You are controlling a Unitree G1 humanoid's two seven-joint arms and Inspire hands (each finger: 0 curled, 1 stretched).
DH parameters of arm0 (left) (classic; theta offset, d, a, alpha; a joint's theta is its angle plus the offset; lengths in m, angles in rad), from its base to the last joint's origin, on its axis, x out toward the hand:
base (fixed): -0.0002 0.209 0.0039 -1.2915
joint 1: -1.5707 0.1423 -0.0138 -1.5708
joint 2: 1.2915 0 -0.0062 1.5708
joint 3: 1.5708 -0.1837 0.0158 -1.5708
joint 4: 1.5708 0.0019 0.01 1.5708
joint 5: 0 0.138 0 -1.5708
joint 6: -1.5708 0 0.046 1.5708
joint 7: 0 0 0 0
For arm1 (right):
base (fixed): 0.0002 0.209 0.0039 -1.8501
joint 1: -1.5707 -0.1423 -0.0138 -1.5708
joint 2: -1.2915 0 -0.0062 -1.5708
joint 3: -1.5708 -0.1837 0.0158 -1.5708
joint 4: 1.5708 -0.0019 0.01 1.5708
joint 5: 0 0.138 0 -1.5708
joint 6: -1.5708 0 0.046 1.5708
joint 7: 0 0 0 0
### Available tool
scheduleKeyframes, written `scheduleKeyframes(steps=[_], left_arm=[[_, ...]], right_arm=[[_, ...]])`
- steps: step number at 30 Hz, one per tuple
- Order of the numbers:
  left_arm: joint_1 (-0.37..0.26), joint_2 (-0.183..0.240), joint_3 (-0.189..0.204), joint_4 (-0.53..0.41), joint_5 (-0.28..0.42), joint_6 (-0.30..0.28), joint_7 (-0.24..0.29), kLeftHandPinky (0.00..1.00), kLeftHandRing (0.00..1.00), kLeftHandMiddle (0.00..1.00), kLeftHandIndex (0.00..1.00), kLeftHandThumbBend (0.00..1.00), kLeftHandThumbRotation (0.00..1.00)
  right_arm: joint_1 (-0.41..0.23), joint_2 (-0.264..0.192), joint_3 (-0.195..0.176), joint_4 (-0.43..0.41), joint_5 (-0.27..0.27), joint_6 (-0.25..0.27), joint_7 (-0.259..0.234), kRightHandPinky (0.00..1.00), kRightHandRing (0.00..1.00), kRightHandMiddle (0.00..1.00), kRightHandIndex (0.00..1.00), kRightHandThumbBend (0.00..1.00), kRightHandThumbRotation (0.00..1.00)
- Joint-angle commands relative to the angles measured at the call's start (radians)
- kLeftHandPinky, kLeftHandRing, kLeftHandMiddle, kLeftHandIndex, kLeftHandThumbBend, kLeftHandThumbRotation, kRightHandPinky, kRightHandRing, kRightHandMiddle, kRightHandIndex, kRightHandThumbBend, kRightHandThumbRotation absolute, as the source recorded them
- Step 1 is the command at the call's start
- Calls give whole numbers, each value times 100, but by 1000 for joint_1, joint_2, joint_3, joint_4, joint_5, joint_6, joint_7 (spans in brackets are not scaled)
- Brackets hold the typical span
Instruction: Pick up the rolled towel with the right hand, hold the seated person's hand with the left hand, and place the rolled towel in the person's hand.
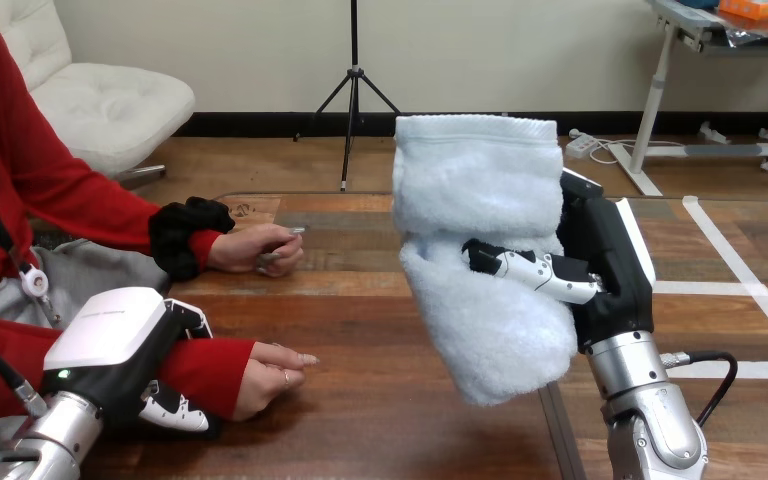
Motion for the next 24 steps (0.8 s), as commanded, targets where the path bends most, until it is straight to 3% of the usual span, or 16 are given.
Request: scheduleKeyframes(steps=[1,24], left_arm=[[-6,6,23,-67,-18,3,-1,37,40,43,44,91,0],[28,13,69,-152,-67,-9,-26,35,36,40,41,93,0]], right_arm=[[-60,10,4,-16,2,-36,-1,32,36,42,42,75,0],[-75,13,-4,20,9,-43,6,32,36,42,42,75,0]])
